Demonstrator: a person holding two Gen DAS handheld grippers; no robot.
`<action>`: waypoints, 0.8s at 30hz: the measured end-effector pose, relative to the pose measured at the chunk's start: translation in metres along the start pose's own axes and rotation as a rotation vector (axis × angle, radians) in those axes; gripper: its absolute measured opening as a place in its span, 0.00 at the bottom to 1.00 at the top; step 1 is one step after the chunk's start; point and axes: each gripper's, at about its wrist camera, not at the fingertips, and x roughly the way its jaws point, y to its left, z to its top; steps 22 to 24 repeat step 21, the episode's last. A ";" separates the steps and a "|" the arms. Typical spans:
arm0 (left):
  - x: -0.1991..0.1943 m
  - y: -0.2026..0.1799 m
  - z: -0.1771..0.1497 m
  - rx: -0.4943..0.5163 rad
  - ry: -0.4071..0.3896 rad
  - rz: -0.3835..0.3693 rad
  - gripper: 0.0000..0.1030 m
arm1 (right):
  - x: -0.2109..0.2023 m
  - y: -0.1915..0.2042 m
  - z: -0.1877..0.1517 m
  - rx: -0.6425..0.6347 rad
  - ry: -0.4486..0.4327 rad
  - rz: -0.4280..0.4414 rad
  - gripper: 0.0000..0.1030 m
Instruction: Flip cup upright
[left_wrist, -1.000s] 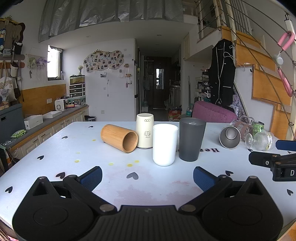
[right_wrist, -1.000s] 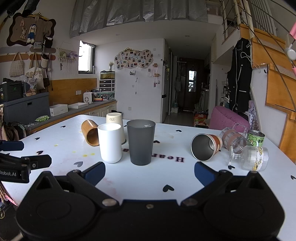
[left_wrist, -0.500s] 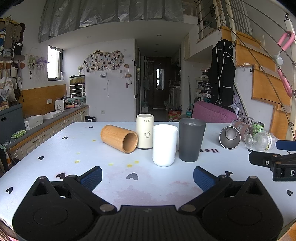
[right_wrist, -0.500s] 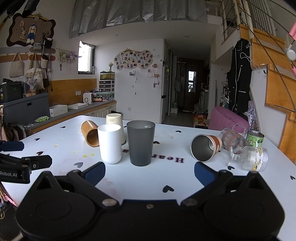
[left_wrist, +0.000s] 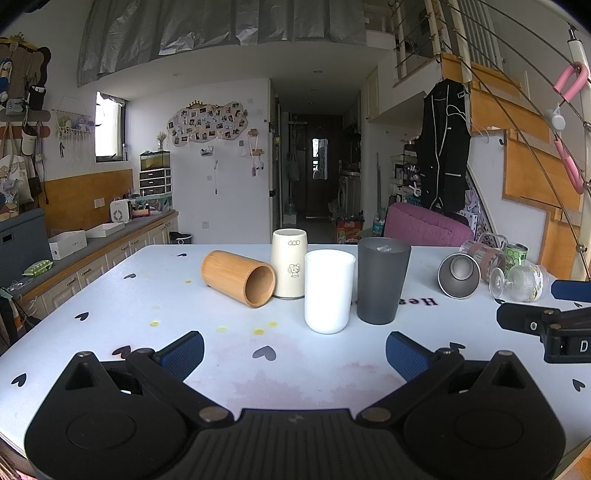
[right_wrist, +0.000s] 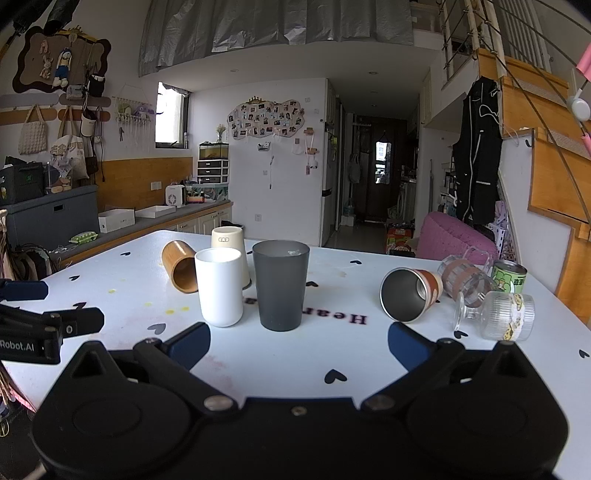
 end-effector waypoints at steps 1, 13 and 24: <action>0.000 0.000 0.000 0.000 0.000 0.000 1.00 | 0.000 0.000 0.000 0.000 0.000 0.000 1.00; 0.000 0.000 0.000 0.000 0.000 0.000 1.00 | 0.000 0.000 0.000 0.000 0.001 0.001 1.00; 0.000 -0.002 0.003 -0.005 -0.001 0.006 1.00 | 0.000 0.000 -0.001 -0.001 0.000 0.000 1.00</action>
